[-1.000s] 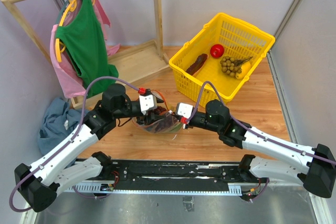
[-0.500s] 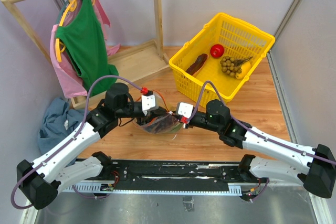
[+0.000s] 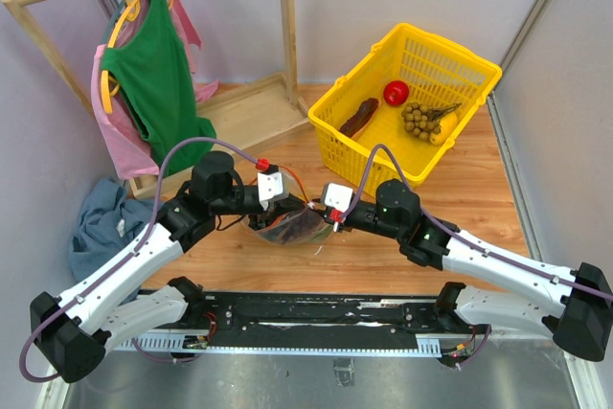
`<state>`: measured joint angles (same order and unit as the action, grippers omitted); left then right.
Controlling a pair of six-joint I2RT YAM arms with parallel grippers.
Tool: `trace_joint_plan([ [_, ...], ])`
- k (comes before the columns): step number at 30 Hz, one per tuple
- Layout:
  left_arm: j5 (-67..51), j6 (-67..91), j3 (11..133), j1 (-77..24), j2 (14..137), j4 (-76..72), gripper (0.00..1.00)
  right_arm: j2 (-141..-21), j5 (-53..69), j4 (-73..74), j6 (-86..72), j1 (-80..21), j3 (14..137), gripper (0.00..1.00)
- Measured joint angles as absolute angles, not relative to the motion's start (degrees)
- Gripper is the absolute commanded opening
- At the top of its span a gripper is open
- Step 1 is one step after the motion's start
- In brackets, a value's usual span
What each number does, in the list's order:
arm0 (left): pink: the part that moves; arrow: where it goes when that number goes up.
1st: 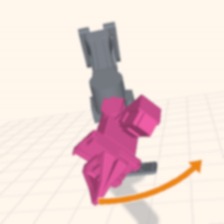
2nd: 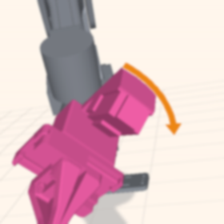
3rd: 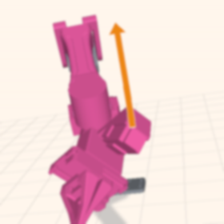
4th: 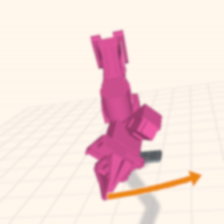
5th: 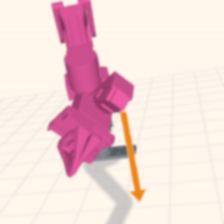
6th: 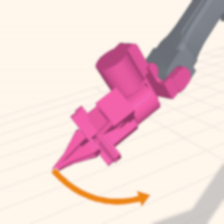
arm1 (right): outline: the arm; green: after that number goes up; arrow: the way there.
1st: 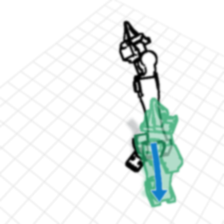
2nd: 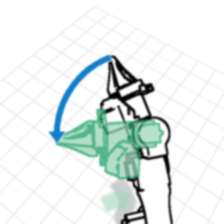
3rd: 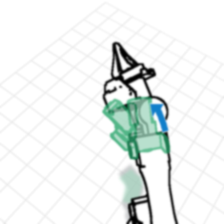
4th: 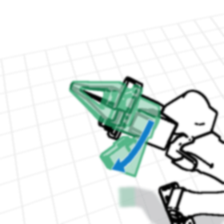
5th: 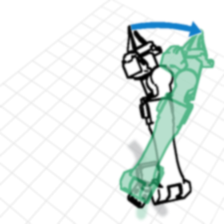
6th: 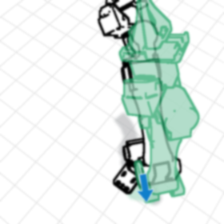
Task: Place the food in the zip-top bag and seal the zipper
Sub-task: Zip the zipper food storage bag at the center of the board.
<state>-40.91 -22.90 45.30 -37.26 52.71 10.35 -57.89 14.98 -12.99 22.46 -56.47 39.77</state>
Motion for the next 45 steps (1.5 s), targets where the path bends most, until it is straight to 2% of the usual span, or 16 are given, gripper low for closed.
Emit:
trace_joint_plan([
  [2,-40.9,-22.7,45.3,-37.3,52.6,10.3,0.0,-58.2,15.0,-12.9,22.3,-56.5,40.0,0.07],
  [4,-41.0,-22.4,45.3,-37.3,52.4,10.3,0.0,-58.5,15.0,-12.6,22.0,-56.5,40.2,0.01],
  [9,-41.7,-21.8,45.3,-37.3,52.2,10.4,0.01,-59.0,14.9,-11.9,21.7,-56.5,40.9,0.01],
  [11,-41.8,-21.7,45.3,-37.3,51.8,10.4,0.08,-58.9,14.7,-12.0,21.8,-56.4,40.9,0.01],
  [14,-41.6,-21.7,45.3,-37.3,50.8,10.5,0.31,-58.7,14.9,-12.0,22.0,-56.4,40.9,0.01],
  [17,-41.6,-21.8,45.4,-37.4,49.5,10.1,0.47,-58.7,15.0,-11.7,22.5,-56.4,40.9,0.01],
  [20,-41.6,-22.4,46.6,-37.4,49.4,10.2,0.55,-58.7,15.3,-11.6,22.8,-56.1,40.9,0.01],
  [23,-41.7,-22.8,49.1,-37.5,50.8,10.1,0.58,-58.7,15.5,-11.6,23.0,-56.0,40.9,0.01],
  [27,-42.7,-23.1,51.6,-37.6,54.1,10.2,0.54,-58.7,15.7,-11.6,23.0,-56.0,40.9,0.01],
  [34,-44.3,-23.4,52.8,-37.6,59.0,11.8,0.38,-58.5,16.3,-11.6,23.0,-56.0,40.9,0.01],
  [42,-45.1,-24.4,52.8,-37.7,58.5,13.0,0.01,-58.0,16.3,-11.6,23.0,-55.9,40.9,0.01],
  [45,-44.8,-25.3,52.8,-37.7,58.0,13.5,0.0,-58.0,16.3,-11.6,23.0,-55.8,40.9,0.01],
])
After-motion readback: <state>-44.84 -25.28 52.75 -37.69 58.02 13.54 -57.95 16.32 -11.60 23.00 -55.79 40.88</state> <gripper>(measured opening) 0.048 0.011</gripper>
